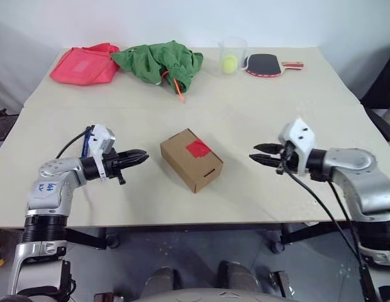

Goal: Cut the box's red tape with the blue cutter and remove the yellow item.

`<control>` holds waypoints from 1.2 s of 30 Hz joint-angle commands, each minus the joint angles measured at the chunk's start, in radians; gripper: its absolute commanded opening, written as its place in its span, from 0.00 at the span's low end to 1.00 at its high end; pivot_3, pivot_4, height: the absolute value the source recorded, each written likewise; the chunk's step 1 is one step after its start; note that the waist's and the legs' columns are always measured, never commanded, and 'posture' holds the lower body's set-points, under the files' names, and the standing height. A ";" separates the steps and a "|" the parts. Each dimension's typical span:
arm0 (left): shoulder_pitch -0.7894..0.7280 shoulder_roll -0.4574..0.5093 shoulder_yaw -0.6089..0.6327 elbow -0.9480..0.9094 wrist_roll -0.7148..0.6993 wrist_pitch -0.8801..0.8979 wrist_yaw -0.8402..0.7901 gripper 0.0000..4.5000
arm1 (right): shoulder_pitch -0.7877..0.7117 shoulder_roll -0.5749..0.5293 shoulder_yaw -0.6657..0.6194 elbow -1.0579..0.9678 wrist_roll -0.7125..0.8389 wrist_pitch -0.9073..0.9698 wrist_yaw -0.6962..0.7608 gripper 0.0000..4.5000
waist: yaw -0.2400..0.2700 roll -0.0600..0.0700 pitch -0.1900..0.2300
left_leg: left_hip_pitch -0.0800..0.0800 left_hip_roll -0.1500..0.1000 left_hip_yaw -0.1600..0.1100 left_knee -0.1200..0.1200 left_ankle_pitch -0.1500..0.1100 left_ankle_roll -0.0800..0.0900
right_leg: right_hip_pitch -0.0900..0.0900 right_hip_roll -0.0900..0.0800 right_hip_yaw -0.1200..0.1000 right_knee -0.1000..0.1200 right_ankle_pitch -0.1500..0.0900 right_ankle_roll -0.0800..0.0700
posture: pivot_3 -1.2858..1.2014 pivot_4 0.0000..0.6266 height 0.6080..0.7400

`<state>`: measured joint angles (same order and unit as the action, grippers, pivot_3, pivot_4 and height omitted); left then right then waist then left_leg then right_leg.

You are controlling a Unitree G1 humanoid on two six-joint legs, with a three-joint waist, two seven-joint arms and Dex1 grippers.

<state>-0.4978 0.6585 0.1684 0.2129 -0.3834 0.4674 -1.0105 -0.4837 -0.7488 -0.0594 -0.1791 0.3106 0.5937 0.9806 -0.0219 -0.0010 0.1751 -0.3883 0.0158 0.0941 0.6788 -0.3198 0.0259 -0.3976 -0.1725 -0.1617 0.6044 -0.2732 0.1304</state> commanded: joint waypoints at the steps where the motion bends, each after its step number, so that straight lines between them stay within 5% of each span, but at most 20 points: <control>1: 0.000 0.033 0.040 -0.031 -0.025 0.029 0.023 0.41 | 0.023 -0.033 -0.055 -0.047 0.073 -0.022 0.056 0.58 | 0.000 0.000 0.000 | 0.000 0.000 0.000 0.000 0.000 0.000 | 0.000 0.000 0.000 0.000 0.000 0.000 | 0.52 0.24 1.00; 6: 0.043 0.083 0.075 -0.066 -0.035 0.056 0.032 0.74 | 0.048 -0.061 -0.073 -0.011 0.123 -0.063 0.134 0.96 | 0.000 -0.001 0.001 | 0.000 0.000 0.000 0.000 0.000 0.000 | 0.000 0.000 0.000 0.000 0.000 0.000 | 0.52 0.24 1.00; 10: 0.081 0.129 0.126 -0.095 -0.048 0.071 0.049 0.99 | 0.056 -0.083 -0.070 0.030 0.141 -0.104 0.194 1.00 | -0.001 -0.003 0.002 | 0.000 0.000 0.000 0.000 0.000 0.000 | 0.000 0.000 0.000 0.000 0.000 0.000 | 0.52 0.24 1.00; 21: 0.192 0.196 0.244 -0.191 0.013 0.157 0.290 0.99 | 0.012 -0.074 -0.088 0.120 0.167 -0.182 0.226 1.00 | 0.003 -0.003 0.002 | 0.000 0.005 0.001 0.000 -0.001 0.000 | 0.000 0.000 0.001 0.000 0.000 0.000 | 0.52 0.24 1.00; 27: -0.005 0.137 0.205 -0.244 0.120 0.601 0.681 0.99 | -0.036 -0.071 -0.078 0.123 0.185 -0.160 0.227 1.00 | 0.025 -0.006 0.004 | 0.000 0.005 0.000 0.001 -0.001 -0.001 | 0.000 0.000 0.002 0.001 0.000 0.000 | 0.52 0.24 1.00; 36: -0.139 0.033 0.193 -0.068 0.148 0.682 0.803 0.99 | -0.036 -0.074 -0.068 0.089 0.203 -0.138 0.221 1.00 | 0.022 -0.007 0.005 | 0.000 0.001 0.000 0.000 -0.001 -0.001 | 0.000 0.001 0.001 0.000 0.000 0.000 | 0.52 0.24 1.00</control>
<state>-0.6204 0.6896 0.3538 0.1259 -0.2505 1.1570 -0.2231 -0.5162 -0.8139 -0.1139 -0.0492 0.4928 0.4518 1.2048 0.0006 -0.0076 0.1798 -0.3878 0.0166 0.0944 0.6788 -0.3209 0.0246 -0.3978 -0.1709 -0.1602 0.6047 -0.2731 0.1306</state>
